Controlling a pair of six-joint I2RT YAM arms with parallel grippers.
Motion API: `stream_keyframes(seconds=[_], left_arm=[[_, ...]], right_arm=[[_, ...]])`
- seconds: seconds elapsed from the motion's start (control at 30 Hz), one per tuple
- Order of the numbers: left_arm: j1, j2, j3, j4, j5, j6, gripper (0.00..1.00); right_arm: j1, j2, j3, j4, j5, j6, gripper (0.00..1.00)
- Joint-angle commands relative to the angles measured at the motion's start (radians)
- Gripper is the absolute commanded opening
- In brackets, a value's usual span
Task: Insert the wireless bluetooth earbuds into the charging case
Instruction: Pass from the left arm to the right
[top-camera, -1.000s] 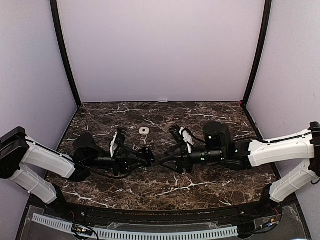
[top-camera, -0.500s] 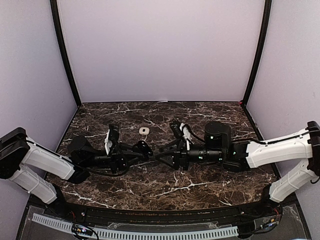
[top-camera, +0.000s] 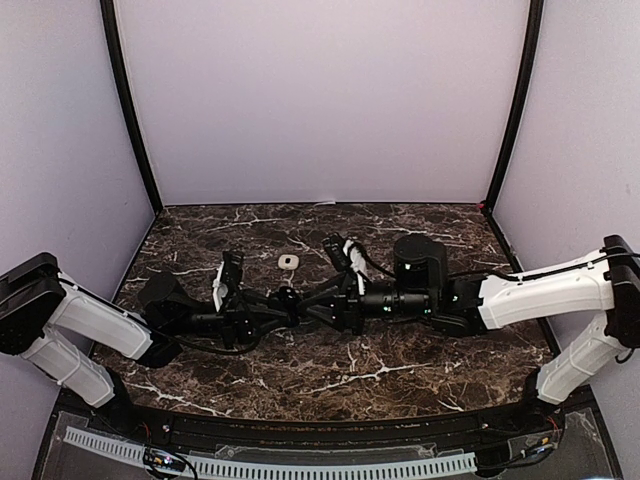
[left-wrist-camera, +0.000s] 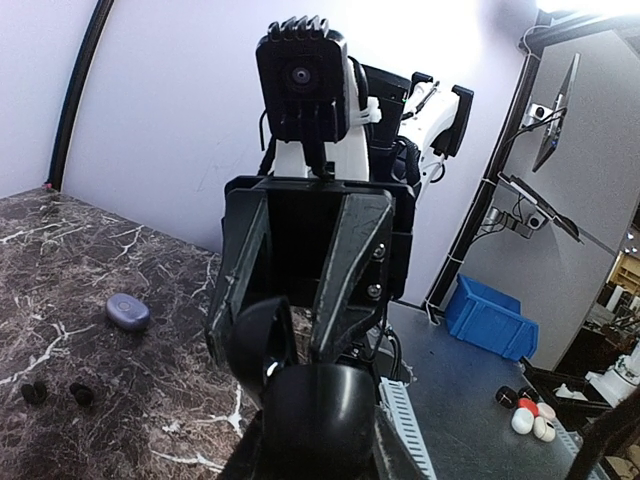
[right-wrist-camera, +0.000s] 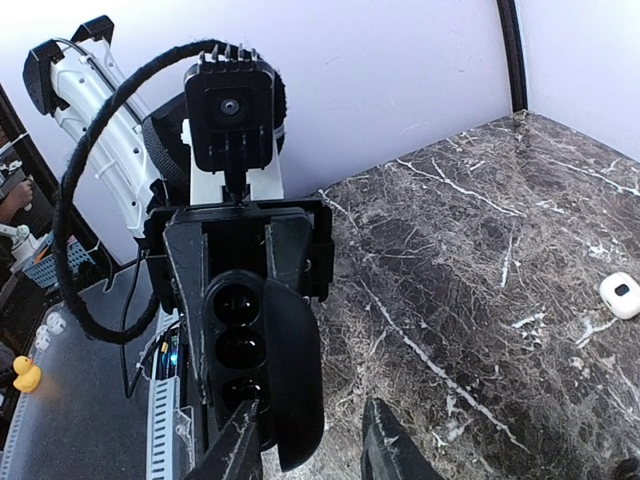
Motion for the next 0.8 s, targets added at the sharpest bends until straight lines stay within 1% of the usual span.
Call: stream_keyframes(seconds=[0.0, 0.13, 0.2, 0.27, 0.33, 0.4, 0.47, 0.5, 0.53, 0.63, 0.77], left_arm=[[-0.001, 0.000, 0.023, 0.040, 0.033, -0.006, 0.15], [-0.001, 0.005, 0.026, 0.037, 0.039, -0.008, 0.15], [-0.001, 0.006, 0.027, 0.034, 0.042, -0.006, 0.15], [-0.001, 0.008, 0.026, 0.036, 0.043, -0.004, 0.18], [-0.001, 0.008, 0.017, 0.054, 0.041, 0.000, 0.25], [-0.001, 0.004, 0.008, 0.055, 0.030, 0.005, 0.43], [0.000, -0.006, 0.005, 0.024, 0.035, 0.026, 0.62], [0.000, -0.019, 0.003, -0.008, 0.035, 0.041, 0.69], [0.002, -0.033, 0.004, -0.048, 0.036, 0.060, 0.75], [0.007, -0.090, 0.012, -0.194, 0.037, 0.119, 0.85], [0.008, -0.149, 0.051, -0.403, 0.067, 0.218, 0.86]], right_arm=[[0.017, 0.026, 0.046, 0.000, -0.032, -0.016, 0.32], [0.019, 0.037, 0.059, -0.011, -0.047, -0.020, 0.24], [0.019, 0.034, 0.057, -0.009, -0.051, -0.019, 0.11], [0.019, 0.026, 0.052, -0.005, -0.059, -0.020, 0.03], [0.018, 0.013, 0.046, -0.004, -0.061, -0.019, 0.01], [0.018, -0.004, 0.040, -0.016, -0.053, -0.027, 0.00], [0.019, -0.024, 0.039, -0.052, -0.036, -0.049, 0.00], [0.019, -0.035, 0.042, -0.078, -0.030, -0.068, 0.00], [0.019, -0.044, 0.047, -0.110, -0.022, -0.086, 0.00], [0.018, -0.069, 0.064, -0.227, 0.007, -0.152, 0.00], [0.019, -0.091, 0.095, -0.375, 0.045, -0.237, 0.00]])
